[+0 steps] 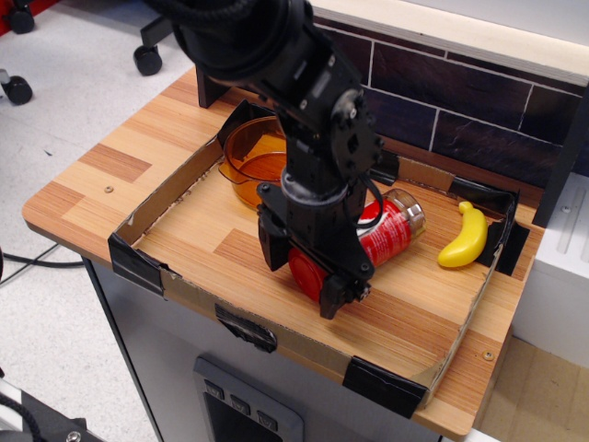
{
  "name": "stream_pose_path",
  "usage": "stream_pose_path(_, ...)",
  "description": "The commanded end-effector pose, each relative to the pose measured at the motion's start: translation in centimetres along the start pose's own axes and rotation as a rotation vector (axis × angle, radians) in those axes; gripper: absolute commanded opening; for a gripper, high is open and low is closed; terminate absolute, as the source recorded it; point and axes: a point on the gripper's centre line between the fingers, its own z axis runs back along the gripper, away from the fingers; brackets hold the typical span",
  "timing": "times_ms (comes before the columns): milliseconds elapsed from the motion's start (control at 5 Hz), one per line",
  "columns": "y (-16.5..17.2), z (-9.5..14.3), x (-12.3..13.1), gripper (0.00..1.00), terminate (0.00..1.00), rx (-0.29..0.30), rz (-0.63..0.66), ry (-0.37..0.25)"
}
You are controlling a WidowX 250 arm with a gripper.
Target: Upright basil bottle
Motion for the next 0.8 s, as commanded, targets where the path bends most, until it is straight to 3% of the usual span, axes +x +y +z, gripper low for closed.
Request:
stream_pose_path(0,0.6,1.5,0.2,0.00,0.00,-0.015,-0.018,-0.044)
stream_pose_path(400,1.7,7.0,-0.2,0.00,0.00,-0.053,0.000,-0.077)
stream_pose_path(600,2.2,9.6,0.0,0.00,0.00,-0.026,0.021,-0.056)
